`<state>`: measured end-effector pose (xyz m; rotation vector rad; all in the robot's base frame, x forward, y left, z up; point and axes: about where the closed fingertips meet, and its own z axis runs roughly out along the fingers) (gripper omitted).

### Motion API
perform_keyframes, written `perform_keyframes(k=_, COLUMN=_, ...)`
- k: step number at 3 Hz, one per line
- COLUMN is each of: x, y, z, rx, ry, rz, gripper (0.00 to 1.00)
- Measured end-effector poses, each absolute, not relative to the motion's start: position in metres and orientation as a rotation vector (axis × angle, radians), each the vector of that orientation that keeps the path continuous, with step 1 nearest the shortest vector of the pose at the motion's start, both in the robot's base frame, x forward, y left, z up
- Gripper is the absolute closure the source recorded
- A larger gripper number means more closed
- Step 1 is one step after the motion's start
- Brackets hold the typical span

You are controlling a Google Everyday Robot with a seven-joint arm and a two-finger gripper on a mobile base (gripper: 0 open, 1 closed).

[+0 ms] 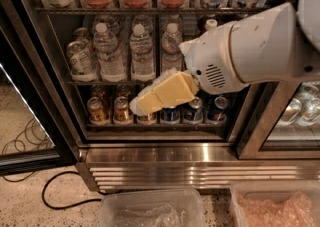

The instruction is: Pick coke can from top shelf of fridge

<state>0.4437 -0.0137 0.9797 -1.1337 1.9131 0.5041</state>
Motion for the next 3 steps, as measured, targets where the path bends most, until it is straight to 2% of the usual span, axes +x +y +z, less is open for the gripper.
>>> perform_keyframes(k=3, x=0.470, y=0.036, z=1.015, rx=-1.003, ry=1.761, rz=0.548, gripper=0.00)
